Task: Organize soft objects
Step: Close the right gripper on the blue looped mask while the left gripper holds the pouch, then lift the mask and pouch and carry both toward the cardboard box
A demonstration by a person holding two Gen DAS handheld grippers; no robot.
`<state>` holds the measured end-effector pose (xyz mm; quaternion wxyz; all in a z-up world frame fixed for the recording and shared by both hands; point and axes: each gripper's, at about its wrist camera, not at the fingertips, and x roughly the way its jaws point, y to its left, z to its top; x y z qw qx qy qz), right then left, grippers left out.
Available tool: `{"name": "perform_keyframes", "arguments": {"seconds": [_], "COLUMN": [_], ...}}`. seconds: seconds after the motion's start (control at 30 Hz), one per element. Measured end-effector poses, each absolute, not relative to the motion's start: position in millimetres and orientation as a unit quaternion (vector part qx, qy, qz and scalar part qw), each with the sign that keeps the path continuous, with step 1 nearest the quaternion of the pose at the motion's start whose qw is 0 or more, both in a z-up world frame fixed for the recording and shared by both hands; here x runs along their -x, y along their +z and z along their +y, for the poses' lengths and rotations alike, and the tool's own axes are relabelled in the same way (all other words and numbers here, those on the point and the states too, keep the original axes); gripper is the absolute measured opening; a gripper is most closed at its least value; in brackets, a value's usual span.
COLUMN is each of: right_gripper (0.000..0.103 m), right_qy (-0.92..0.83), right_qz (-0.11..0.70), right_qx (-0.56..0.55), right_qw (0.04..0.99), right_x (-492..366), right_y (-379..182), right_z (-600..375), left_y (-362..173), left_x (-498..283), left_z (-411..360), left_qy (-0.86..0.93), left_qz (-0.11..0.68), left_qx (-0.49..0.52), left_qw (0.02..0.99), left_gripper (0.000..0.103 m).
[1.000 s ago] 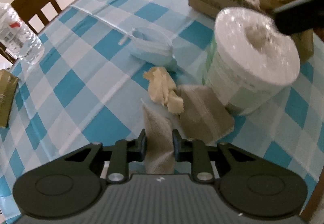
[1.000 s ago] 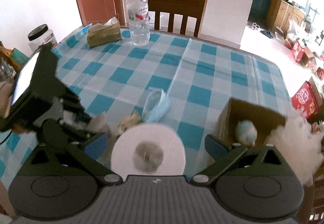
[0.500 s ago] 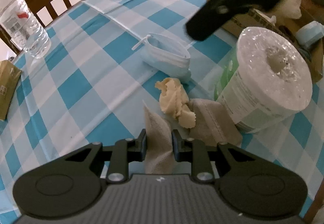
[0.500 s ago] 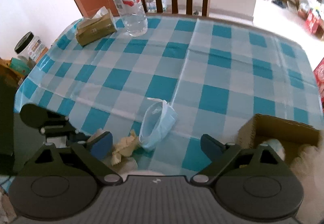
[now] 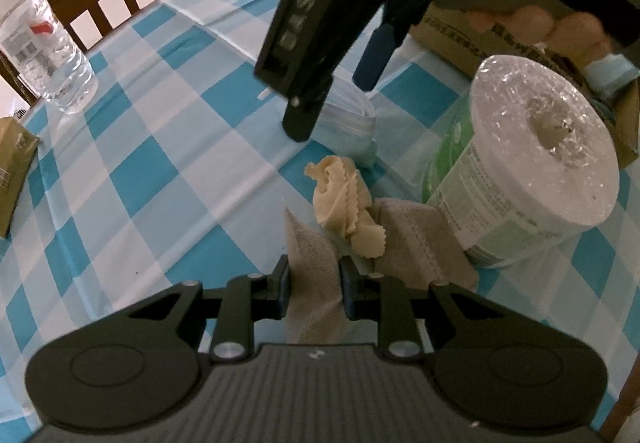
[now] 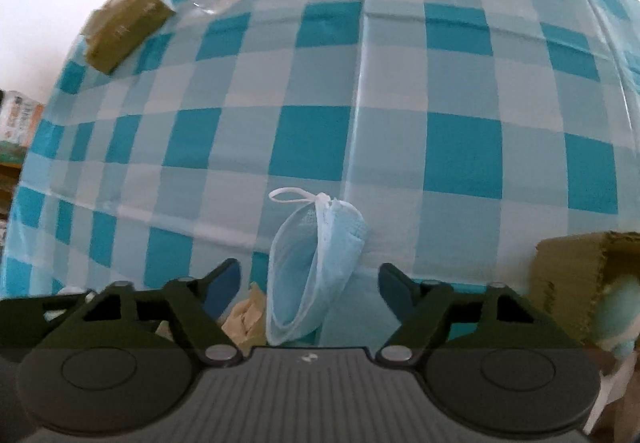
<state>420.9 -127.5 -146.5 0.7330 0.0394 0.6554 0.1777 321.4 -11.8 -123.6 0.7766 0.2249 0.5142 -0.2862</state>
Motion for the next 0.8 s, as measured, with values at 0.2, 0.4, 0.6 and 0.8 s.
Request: {"name": "perform_keyframes", "arguments": {"seconds": [0.2, 0.4, 0.6, 0.8], "right_gripper": [0.064, 0.043, 0.028, 0.028], "right_qy": [0.164, 0.155, 0.157, 0.167], "right_qz": [0.67, 0.667, 0.659, 0.649], "right_qx": [-0.027, -0.016, -0.015, -0.007], "right_qw": [0.724, 0.729, 0.735, 0.742], "right_x": [-427, -427, -424, -419], "right_y": [-161, -159, -155, -145], "right_z": [-117, -114, -119, -119], "left_y": [-125, -126, -123, -119], "left_x": [-322, -321, -320, -318], "left_z": [-11, -9, -6, -3], "left_qy": [-0.282, -0.282, -0.283, -0.28], "left_qz": [0.516, 0.521, 0.523, 0.523], "left_qx": [-0.228, -0.228, -0.221, -0.215], "left_qw": [0.776, 0.773, 0.773, 0.776], "left_gripper": [0.025, 0.024, 0.023, 0.022]}}
